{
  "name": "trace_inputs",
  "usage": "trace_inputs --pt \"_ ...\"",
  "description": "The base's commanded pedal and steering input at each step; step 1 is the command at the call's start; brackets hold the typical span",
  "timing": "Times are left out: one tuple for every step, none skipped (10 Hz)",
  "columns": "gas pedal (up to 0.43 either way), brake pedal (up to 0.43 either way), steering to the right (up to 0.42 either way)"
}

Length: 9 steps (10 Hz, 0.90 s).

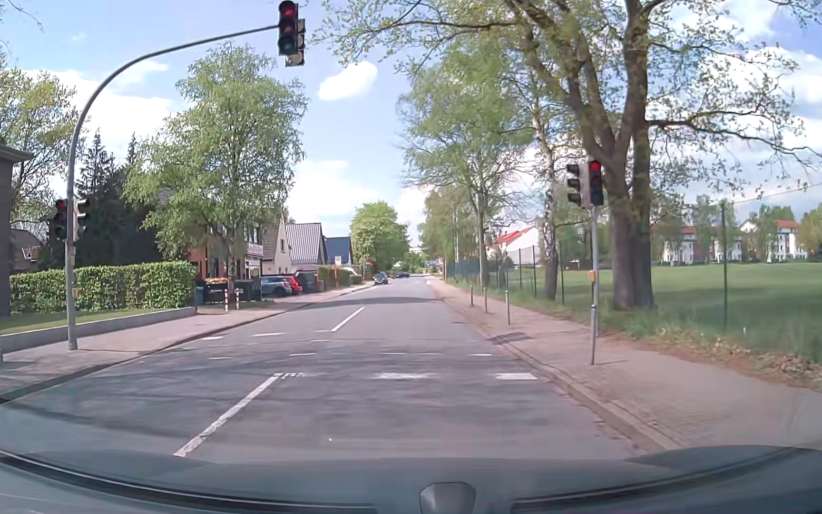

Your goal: Follow the waypoints while adhering to traffic rules and regulations

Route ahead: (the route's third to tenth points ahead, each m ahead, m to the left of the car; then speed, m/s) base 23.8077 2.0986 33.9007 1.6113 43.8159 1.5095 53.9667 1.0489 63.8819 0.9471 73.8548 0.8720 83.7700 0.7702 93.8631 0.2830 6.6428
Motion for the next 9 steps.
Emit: trace_inputs --pt "0.047 0.0 -0.003" --pt "0.047 0.0 -0.003" --pt "0.047 0.0 -0.003" --pt "0.047 0.0 -0.003" --pt "0.047 0.0 -0.003" --pt "0.047 0.0 -0.002" --pt "0.047 0.0 -0.001" --pt "0.047 0.0 -0.001" --pt "0.047 0.0 -0.001"
